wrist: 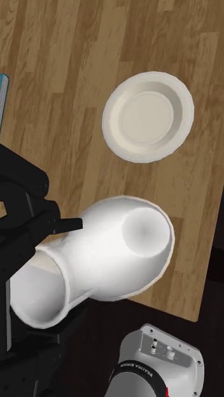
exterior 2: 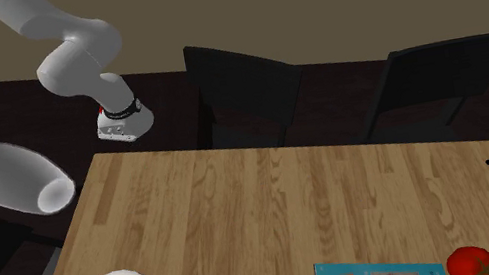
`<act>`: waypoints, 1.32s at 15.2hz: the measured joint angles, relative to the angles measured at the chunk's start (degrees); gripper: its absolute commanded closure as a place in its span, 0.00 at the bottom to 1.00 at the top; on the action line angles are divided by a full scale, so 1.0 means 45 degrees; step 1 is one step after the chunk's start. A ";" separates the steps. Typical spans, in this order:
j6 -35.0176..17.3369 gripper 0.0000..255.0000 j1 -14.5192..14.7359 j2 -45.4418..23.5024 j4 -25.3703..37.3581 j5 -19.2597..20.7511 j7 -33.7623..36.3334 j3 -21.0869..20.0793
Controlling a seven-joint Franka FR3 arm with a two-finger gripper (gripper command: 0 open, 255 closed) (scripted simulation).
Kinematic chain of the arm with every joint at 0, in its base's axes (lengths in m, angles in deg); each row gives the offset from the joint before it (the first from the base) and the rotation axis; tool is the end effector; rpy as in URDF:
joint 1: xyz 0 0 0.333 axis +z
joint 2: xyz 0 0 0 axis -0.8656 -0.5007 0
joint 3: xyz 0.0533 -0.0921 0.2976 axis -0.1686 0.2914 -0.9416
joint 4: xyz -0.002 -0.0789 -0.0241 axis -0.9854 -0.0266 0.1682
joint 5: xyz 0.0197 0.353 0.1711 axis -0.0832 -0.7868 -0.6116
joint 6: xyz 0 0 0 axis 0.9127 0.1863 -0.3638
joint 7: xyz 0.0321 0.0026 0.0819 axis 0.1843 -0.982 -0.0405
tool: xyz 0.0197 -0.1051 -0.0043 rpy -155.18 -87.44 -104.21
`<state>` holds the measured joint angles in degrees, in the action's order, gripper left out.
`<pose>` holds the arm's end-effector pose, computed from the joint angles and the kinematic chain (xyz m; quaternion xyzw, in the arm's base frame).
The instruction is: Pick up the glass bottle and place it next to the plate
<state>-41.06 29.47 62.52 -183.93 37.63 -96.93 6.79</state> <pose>0.0031 -0.3775 0.6469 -0.9953 -0.0950 -0.0158 0.0047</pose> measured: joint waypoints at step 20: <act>-0.2885 1.00 -0.0576 0.1112 -0.3905 0.1018 0.0373 0.0896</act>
<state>-54.04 26.87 67.52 -201.51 42.21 -95.25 10.82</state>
